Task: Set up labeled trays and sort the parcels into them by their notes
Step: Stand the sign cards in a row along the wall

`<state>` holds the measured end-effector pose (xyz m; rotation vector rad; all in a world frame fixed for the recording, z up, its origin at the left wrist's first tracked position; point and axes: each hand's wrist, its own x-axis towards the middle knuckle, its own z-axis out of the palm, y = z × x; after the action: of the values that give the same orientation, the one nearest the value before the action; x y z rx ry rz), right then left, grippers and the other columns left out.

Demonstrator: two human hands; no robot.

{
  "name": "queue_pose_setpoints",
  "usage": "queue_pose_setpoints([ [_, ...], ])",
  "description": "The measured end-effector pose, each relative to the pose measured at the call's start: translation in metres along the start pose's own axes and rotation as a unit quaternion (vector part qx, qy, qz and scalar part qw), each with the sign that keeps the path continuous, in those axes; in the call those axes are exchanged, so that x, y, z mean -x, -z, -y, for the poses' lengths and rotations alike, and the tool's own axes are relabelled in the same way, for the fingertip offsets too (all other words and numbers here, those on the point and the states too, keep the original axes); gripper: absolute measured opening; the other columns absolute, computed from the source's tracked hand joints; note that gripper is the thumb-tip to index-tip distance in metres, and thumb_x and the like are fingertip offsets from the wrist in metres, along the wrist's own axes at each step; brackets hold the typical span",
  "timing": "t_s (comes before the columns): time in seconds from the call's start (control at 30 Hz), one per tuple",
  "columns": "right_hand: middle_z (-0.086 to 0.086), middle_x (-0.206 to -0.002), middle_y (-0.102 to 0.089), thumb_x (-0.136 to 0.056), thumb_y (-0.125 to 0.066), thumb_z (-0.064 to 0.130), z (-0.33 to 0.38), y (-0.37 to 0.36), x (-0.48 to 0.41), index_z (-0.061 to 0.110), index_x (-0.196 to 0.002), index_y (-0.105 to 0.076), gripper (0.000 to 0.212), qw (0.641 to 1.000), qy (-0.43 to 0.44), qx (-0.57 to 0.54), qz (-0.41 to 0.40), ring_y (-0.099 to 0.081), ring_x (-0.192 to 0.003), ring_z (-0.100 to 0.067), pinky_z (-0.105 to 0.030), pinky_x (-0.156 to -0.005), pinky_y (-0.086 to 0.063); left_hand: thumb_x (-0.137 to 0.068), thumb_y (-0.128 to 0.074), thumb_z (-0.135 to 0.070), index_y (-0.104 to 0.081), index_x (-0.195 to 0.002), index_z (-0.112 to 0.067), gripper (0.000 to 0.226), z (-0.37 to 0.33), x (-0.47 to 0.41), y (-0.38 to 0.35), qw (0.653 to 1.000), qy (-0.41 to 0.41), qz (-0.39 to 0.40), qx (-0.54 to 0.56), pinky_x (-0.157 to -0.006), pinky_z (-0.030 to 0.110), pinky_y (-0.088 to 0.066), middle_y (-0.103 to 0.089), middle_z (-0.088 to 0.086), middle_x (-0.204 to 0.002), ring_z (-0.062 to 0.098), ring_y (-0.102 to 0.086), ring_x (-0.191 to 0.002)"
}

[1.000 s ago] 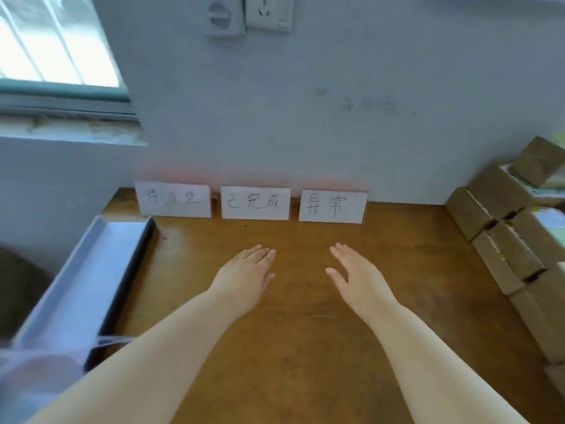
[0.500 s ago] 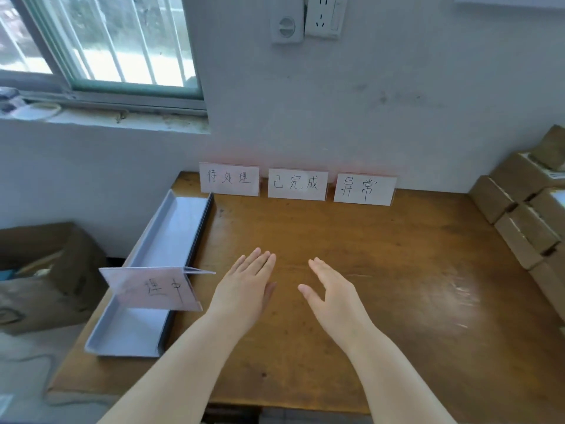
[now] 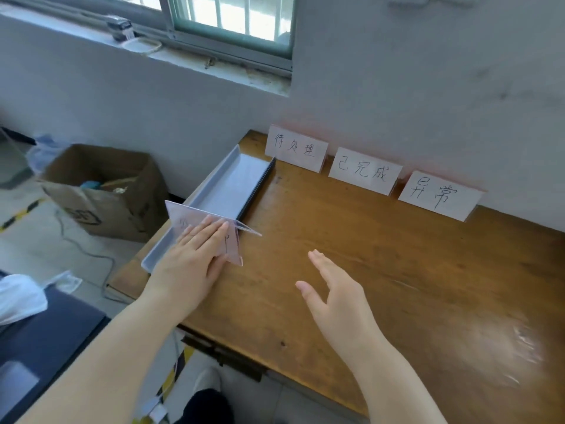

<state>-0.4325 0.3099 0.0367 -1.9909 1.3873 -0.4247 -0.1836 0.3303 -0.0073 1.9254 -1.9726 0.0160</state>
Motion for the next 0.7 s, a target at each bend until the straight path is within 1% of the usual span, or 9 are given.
queue_pose_setpoints([
  [0.07, 0.018, -0.152, -0.027, -0.094, -0.054, 0.033, 0.013, -0.009, -0.011, 0.029, -0.148, -0.025, 0.061, 1.000, 0.018, 0.008, 0.015, -0.012, -0.126, 0.016, 0.001, -0.099, -0.006, -0.088, -0.065, -0.020, -0.044, -0.141, -0.014, 0.058, 0.019, -0.004, 0.004, 0.999, 0.038, 0.011, -0.009, -0.112, 0.039, -0.023, -0.042, 0.003, -0.144, 0.018, -0.030, -0.138],
  [0.13, 0.018, -0.152, -0.028, -0.095, -0.054, 0.032, 0.027, -0.019, -0.026, 0.029, -0.148, -0.025, 0.061, 0.999, 0.033, 0.015, 0.020, -0.012, -0.126, 0.016, 0.004, -0.097, -0.005, -0.092, -0.060, -0.024, -0.039, -0.144, -0.015, 0.057, 0.042, -0.009, 0.007, 0.997, 0.065, 0.029, -0.010, -0.115, 0.034, -0.018, -0.042, 0.003, -0.146, 0.020, -0.032, -0.141],
  [0.2, 0.018, -0.151, -0.028, -0.094, -0.055, 0.031, 0.041, -0.028, -0.045, 0.029, -0.148, -0.025, 0.062, 0.999, 0.038, 0.026, 0.012, -0.013, -0.128, 0.016, 0.008, -0.094, -0.003, -0.092, -0.059, -0.024, -0.039, -0.144, -0.013, 0.057, 0.070, -0.016, 0.011, 0.996, 0.074, 0.047, -0.013, -0.114, 0.030, -0.013, -0.042, 0.003, -0.147, 0.020, -0.033, -0.141],
  [0.23, 0.017, -0.152, -0.028, -0.094, -0.055, 0.031, 0.049, -0.033, -0.054, 0.029, -0.148, -0.025, 0.062, 0.999, 0.036, 0.032, 0.007, -0.014, -0.130, 0.014, 0.006, -0.096, -0.004, -0.092, -0.060, -0.023, -0.040, -0.144, -0.012, 0.057, 0.085, -0.021, 0.013, 0.995, 0.077, 0.055, -0.014, -0.114, 0.030, -0.013, -0.042, 0.004, -0.147, 0.020, -0.032, -0.141],
  [0.33, 0.016, -0.153, -0.026, -0.093, -0.056, 0.032, 0.070, -0.051, -0.082, 0.031, -0.149, -0.024, 0.065, 0.999, 0.016, 0.052, 0.004, -0.020, -0.140, 0.003, -0.006, -0.103, -0.012, -0.091, -0.063, -0.018, -0.043, -0.142, -0.009, 0.056, 0.129, -0.038, 0.022, 0.994, 0.085, 0.069, -0.002, -0.112, 0.029, -0.015, -0.045, 0.006, -0.146, 0.023, -0.035, -0.139],
  [0.43, 0.014, -0.154, -0.025, -0.094, -0.054, 0.034, 0.081, -0.065, -0.106, 0.030, -0.149, -0.024, 0.063, 0.997, -0.016, 0.072, -0.001, -0.020, -0.142, -0.001, -0.009, -0.104, -0.013, -0.092, -0.059, -0.006, -0.042, -0.142, -0.008, 0.053, 0.157, -0.054, 0.024, 0.991, 0.104, 0.078, 0.042, -0.110, 0.030, -0.019, -0.042, 0.009, -0.147, 0.028, -0.035, -0.139],
  [0.5, 0.013, -0.154, -0.026, -0.094, -0.053, 0.034, 0.084, -0.072, -0.119, 0.029, -0.148, -0.025, 0.061, 0.996, -0.036, 0.081, -0.010, -0.021, -0.142, -0.002, -0.010, -0.104, -0.014, -0.095, -0.054, -0.006, -0.038, -0.144, -0.010, 0.052, 0.173, -0.063, 0.020, 0.989, 0.102, 0.086, 0.062, -0.110, 0.025, -0.016, -0.037, 0.006, -0.150, 0.025, -0.031, -0.141],
  [0.6, 0.014, -0.152, -0.029, -0.096, -0.051, 0.034, 0.086, -0.082, -0.131, 0.028, -0.147, -0.030, 0.055, 0.994, -0.067, 0.088, -0.006, -0.023, -0.141, -0.003, -0.011, -0.105, -0.015, -0.099, -0.047, -0.012, -0.032, -0.147, -0.016, 0.050, 0.196, -0.079, 0.009, 0.987, 0.075, 0.117, 0.078, -0.108, 0.018, -0.009, -0.030, 0.000, -0.154, 0.018, -0.023, -0.144],
  [0.7, 0.012, -0.149, -0.037, -0.097, -0.051, 0.030, 0.087, -0.092, -0.139, 0.026, -0.142, -0.042, 0.046, 0.991, -0.081, 0.106, 0.001, -0.029, -0.139, -0.002, -0.014, -0.109, -0.020, -0.100, -0.044, -0.014, -0.036, -0.146, -0.021, 0.047, 0.210, -0.093, -0.004, 0.981, 0.028, 0.169, 0.089, -0.111, 0.017, -0.010, -0.034, -0.005, -0.152, 0.013, -0.023, -0.144],
])
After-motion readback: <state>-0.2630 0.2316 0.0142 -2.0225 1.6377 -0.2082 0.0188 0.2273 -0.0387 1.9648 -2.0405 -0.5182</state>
